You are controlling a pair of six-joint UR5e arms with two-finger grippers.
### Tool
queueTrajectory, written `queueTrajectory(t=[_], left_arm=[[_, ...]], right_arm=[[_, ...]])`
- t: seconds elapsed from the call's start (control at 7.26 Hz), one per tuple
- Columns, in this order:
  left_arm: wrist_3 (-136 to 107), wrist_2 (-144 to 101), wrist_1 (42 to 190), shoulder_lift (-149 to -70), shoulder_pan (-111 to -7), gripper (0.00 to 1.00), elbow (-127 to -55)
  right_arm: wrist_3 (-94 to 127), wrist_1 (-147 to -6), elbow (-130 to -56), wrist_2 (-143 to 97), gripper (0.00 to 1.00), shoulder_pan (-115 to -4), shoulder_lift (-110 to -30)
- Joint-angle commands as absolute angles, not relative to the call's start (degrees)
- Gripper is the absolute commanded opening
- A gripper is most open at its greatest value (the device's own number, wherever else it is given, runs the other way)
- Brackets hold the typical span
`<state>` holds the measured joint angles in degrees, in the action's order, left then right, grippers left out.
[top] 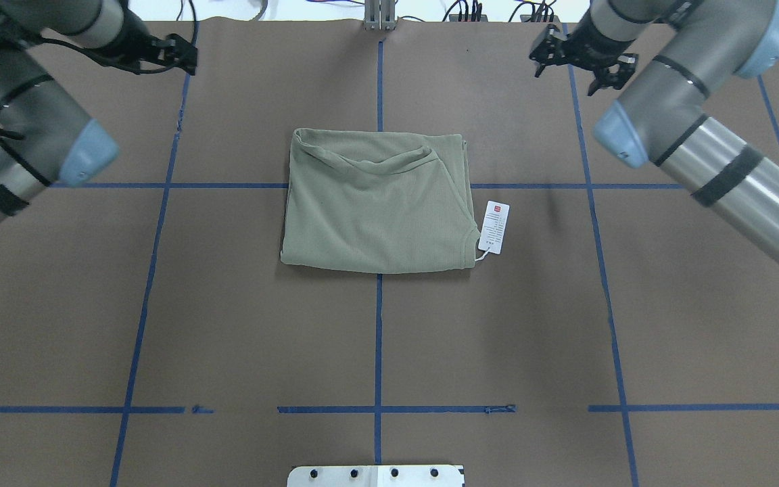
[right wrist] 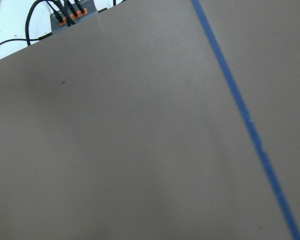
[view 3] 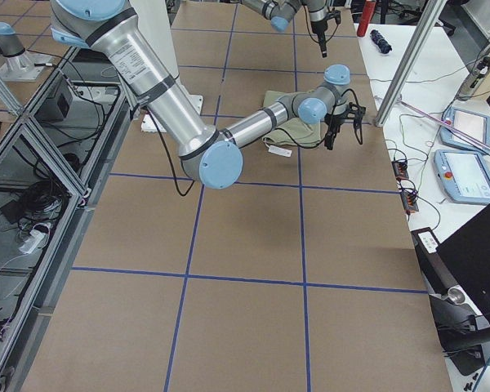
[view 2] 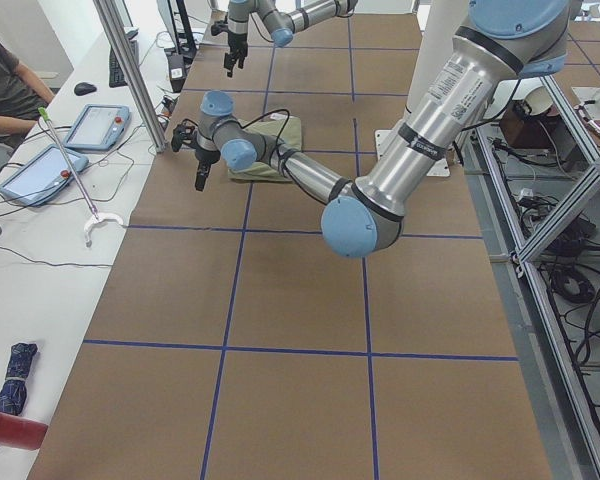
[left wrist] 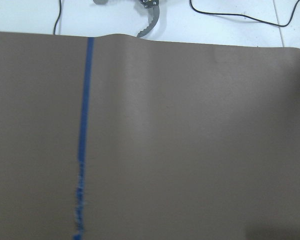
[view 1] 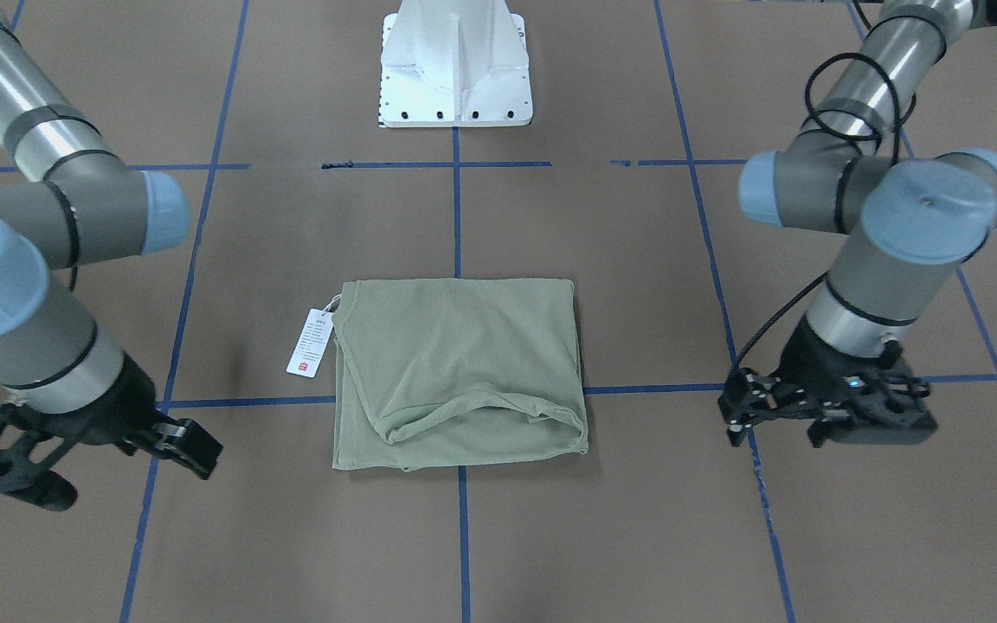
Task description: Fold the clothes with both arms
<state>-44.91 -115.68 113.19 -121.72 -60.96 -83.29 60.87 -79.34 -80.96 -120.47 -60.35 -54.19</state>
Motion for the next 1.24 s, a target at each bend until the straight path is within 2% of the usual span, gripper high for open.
queueTrajectory(t=[0.0,0.28,0.55,0.69,0.83,1.1], left_arm=[[-24.8,-120.3,111.8,-111.6,-72.0,1.0,-87.8],[-6.7,-120.5,108.9,-104.0,-79.9,1.0,-88.4],[13.0,-120.8,108.9,-92.4,-89.1,1.0,-92.1],[13.3,-121.7,109.0,-87.6,-90.4,1.0,-96.3],[11.7,-122.4,109.3,-86.3,-90.3,1.0,-96.7],[11.5,-121.6,109.4,-86.0,-90.0,1.0,-91.7]], right_arm=[[33.9,-93.6,-91.2,-123.6,1.0,-70.4,-63.3],[8.5,-106.7,-96.7,-126.6,1.0,-80.5,-70.3],[-18.3,-112.5,-95.4,-127.8,1.0,-90.5,-77.1],[-19.4,-111.3,-95.4,-130.0,1.0,-93.2,-81.8],[-19.1,-108.1,-94.8,-130.7,1.0,-93.1,-82.4],[-18.2,-104.9,-94.1,-130.6,1.0,-93.1,-84.3]])
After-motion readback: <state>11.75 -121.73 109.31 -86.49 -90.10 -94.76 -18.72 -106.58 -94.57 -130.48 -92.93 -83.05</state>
